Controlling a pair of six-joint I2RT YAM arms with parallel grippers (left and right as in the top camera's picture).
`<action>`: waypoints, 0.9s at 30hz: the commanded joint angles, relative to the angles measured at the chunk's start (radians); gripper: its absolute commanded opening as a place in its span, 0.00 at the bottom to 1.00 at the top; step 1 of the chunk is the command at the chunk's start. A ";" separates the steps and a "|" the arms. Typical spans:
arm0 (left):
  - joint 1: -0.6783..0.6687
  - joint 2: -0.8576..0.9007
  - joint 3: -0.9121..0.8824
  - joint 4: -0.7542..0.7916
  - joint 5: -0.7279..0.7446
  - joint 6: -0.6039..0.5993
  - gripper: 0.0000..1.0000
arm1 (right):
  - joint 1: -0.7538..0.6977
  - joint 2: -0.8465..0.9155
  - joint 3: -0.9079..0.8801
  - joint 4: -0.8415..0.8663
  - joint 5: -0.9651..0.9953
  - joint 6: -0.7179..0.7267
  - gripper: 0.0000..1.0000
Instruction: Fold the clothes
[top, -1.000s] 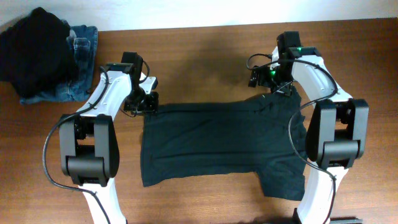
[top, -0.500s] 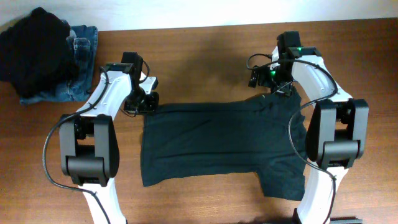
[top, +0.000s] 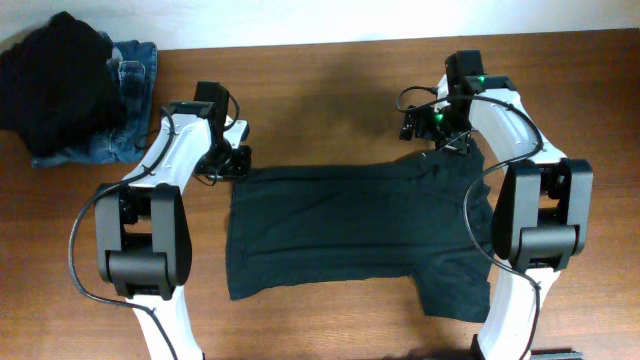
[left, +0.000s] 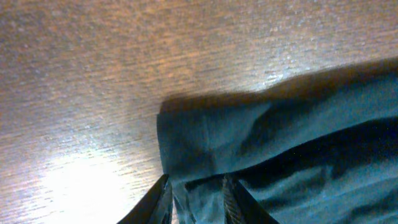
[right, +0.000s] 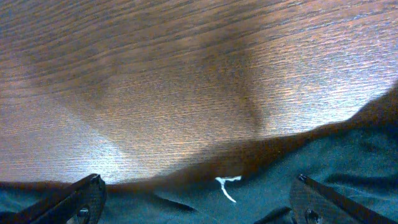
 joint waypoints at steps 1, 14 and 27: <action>0.000 0.008 0.006 0.003 -0.016 0.004 0.27 | 0.006 0.004 -0.005 0.000 0.009 0.005 0.99; 0.000 0.008 0.004 -0.001 0.025 0.004 0.32 | 0.006 0.004 -0.005 -0.001 0.009 0.005 0.99; 0.000 0.008 -0.023 0.005 0.067 0.004 0.30 | 0.006 0.004 -0.005 -0.001 0.009 0.005 0.99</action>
